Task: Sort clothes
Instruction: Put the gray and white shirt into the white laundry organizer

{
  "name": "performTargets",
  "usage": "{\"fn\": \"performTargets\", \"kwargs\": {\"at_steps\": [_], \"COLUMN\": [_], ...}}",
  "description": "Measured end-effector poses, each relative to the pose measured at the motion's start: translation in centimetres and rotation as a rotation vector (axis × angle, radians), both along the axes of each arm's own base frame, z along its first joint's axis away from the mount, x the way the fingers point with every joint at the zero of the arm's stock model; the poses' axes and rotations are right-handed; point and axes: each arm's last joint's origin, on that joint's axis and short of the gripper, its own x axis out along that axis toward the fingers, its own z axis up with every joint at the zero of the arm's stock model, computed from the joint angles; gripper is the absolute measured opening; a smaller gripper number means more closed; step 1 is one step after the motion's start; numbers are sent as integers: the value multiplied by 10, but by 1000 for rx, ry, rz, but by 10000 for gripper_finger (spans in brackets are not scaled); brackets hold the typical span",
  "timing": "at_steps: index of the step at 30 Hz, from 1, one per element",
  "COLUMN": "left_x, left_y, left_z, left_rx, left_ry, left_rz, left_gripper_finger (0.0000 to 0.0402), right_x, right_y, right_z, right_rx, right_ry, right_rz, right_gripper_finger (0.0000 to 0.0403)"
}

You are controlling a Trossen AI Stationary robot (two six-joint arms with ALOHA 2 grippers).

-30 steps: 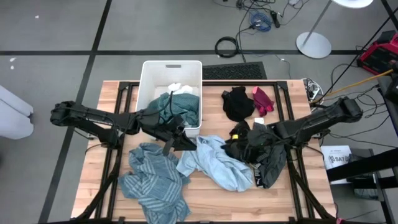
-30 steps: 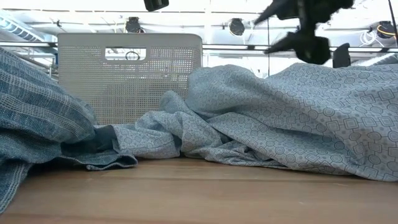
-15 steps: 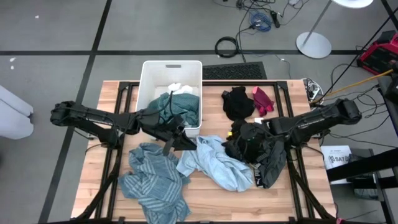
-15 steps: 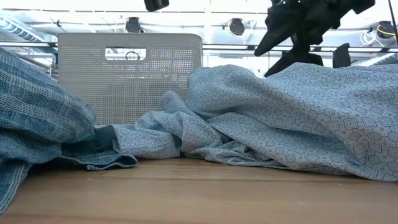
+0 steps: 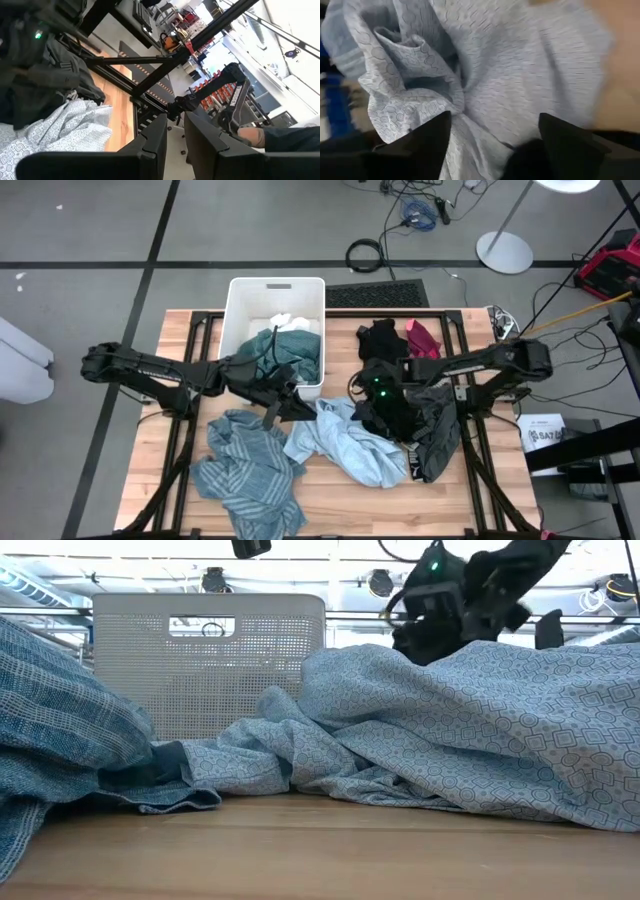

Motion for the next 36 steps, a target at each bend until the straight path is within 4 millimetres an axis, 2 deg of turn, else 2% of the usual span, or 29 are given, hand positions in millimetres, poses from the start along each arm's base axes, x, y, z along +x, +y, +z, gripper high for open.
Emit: {"fn": "performTargets", "kwargs": {"at_steps": [5, 10, 15, 21, 23, 26, 29, 34, 36], "left_x": [0, 0, 0, 0, 0, 0, 0, 0, 0], "left_y": [0, 0, 0, 0, 0, 0, 0, 0, 0], "left_z": [0, 0, 0, -1, 0, 0, 0, 0, 0], "left_rx": [0, 0, 0, 0, 0, 0, 0, 0, 1], "left_ry": [1, 2, 5, 5, 5, 5, 4, 4, 4], "left_rz": [-1, -1, -1, -1, -1, 0, 0, 0, 0], "left_gripper_finger": [74, 74, 74, 74, 74, 74, 74, 74, 74], "right_x": [18, 25, 33, 35, 34, 36, 39, 49, 54], "right_y": [7, 19, 43, 73, 79, 87, 94, 97, 98], "right_z": [-13, -38, -67, -75, -74, -71, -69, -59, -55], "right_rx": [90, 37, -81, -271, -316, -362, -374, -328, -311], "right_ry": [-81, -27, 14, -18, -21, -15, -18, -36, -54], "right_rz": [59, 77, 141, 113, 109, 121, 128, 125, 150], "right_gripper_finger": [348, 394, 386, 359, 340, 289, 212, 59, 45]}}
